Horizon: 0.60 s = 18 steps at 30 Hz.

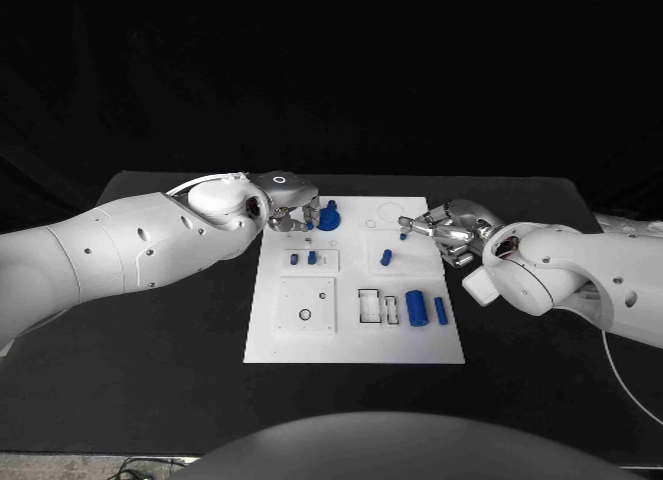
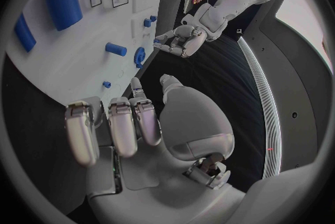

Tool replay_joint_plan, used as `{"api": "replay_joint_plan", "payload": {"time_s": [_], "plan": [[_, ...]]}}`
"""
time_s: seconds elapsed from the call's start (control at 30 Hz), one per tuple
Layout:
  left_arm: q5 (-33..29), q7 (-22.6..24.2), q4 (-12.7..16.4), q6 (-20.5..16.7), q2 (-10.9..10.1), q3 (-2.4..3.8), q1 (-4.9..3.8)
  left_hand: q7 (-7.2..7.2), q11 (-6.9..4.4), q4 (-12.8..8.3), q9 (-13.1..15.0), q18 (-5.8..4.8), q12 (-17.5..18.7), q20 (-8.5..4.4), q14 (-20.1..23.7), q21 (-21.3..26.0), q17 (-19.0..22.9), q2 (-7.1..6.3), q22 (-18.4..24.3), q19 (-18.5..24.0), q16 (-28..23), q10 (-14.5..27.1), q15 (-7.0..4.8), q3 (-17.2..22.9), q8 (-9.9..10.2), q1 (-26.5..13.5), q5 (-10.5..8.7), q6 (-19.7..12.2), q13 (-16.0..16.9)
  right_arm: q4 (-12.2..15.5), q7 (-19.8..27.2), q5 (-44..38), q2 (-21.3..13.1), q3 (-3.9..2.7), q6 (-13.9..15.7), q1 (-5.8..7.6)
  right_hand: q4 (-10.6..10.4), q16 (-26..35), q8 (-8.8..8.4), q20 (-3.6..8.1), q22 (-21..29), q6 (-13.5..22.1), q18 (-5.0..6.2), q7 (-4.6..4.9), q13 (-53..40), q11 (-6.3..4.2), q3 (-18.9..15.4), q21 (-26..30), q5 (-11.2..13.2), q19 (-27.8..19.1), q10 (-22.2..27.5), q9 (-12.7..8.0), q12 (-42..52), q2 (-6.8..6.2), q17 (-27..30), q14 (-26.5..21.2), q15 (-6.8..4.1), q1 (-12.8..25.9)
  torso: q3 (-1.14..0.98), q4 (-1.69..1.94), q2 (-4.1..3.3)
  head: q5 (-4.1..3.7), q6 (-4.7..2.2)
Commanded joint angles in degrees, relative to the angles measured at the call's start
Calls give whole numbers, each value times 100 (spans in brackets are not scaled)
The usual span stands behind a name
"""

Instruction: Assemble the parts on the task board

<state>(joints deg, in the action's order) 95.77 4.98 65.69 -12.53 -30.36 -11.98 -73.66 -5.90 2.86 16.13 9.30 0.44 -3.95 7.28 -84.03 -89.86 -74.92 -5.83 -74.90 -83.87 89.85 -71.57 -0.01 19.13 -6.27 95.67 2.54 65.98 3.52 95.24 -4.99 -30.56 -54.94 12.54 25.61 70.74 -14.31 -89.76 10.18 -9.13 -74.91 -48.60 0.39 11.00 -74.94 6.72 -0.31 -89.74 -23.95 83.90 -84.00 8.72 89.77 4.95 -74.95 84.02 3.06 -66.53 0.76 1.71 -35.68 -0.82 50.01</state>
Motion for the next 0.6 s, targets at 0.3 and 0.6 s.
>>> {"api": "replay_joint_plan", "payload": {"time_s": [0.3,0.6], "plan": [[-18,-18,-35,369,45,-10,14,-18,10,44,-3,-44,45,-24,-597,-14,-1508,-20,-1510,-613,15,71,38,14,13,-21,18,-44,-6,12,-1,-12,-1,0,-97,-4,-17,-24,24,-14,-1509,20,-39,-11,-1506,-2,-16,-26,-38,610,-600,6,23,55,-1505,598,-3,5,-2,-3,-2,4,-1],[-19,-12,-109,487,110,-16,43,-19,11,41,-9,-44,49,-23,-597,-14,-1508,-19,-1510,-613,15,86,39,22,26,-18,18,-58,-6,22,-15,-12,-11,0,-110,-4,-17,-24,24,-14,-1509,20,-39,-11,-1506,-2,-16,-26,-38,610,-600,6,23,55,-1505,598,-3,5,1,-1,-2,-6,-1]]}}
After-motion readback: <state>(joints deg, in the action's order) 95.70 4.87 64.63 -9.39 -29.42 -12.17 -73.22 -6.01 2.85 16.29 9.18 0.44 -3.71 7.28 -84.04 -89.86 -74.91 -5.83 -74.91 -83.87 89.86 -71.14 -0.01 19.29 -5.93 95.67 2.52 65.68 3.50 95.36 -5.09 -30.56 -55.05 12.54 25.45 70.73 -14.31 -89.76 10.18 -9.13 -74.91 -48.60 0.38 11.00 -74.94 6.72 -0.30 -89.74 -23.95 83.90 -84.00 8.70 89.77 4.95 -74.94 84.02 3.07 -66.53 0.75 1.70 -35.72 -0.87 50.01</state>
